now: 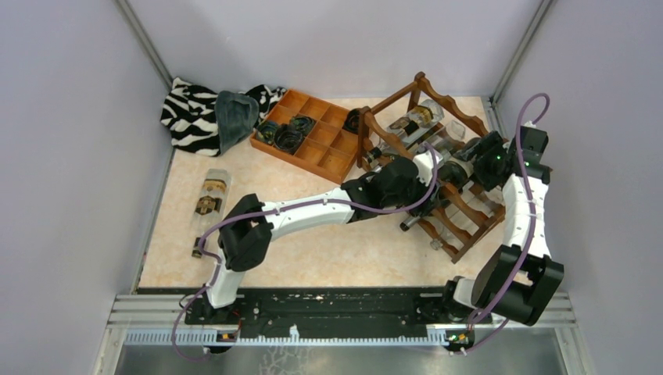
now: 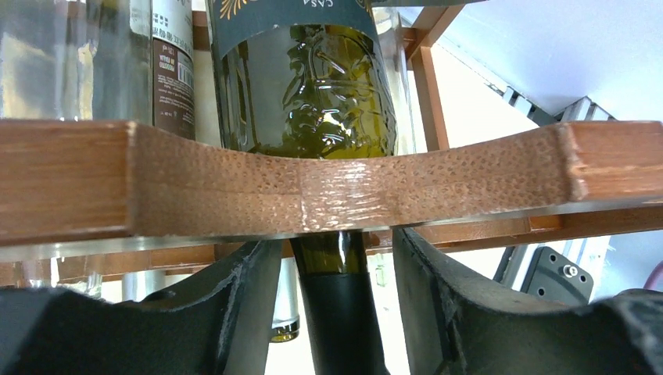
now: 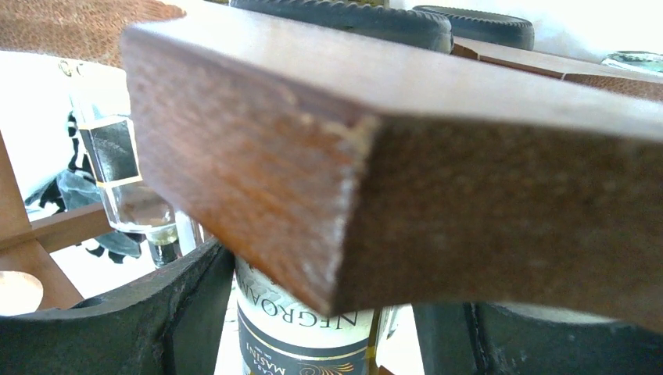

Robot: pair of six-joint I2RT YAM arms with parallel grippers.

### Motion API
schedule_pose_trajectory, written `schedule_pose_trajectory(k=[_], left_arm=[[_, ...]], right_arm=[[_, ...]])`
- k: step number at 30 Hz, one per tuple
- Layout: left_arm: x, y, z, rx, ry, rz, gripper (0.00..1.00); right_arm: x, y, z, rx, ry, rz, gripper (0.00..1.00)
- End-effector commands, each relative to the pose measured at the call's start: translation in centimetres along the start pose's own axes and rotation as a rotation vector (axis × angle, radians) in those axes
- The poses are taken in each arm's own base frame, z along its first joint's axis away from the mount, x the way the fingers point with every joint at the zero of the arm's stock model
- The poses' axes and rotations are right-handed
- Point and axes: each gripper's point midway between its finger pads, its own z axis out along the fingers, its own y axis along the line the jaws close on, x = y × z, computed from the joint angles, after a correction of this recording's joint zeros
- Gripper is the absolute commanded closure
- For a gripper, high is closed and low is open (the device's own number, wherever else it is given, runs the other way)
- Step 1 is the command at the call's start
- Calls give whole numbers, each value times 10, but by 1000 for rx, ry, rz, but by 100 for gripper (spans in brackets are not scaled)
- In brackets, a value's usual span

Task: Put the wine bottle on the wine rack
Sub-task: Place the wine bottle in the wine rack.

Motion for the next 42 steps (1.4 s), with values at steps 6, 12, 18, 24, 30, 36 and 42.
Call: schedule_pose_trajectory(k=[6,12,18,24,30,36,42], left_arm=[[-69,-24,-26,69,-202,-4,37],[-69,-21,-32,56,-202,-5,35],[-72,-21,-42,54,-218,-11,34],[-70,-20,-48,53,-221,-11,34],[-71,-20,-56,58,-236,-14,34],[-72,-18,-67,52,-249,-10,34],[-69,-16,-76,47,-257,-11,34]], right_arm=[[-33,36,-13,-113,-114,-98,57],[-42,33,-13,-100,-142,-113,57],[-51,33,-13,-94,-160,-109,57],[-55,33,-13,-95,-175,-110,57],[-64,37,-21,-93,-215,-129,58],[-69,39,-24,-95,-234,-139,58],[-67,44,-32,-118,-238,-142,58]])
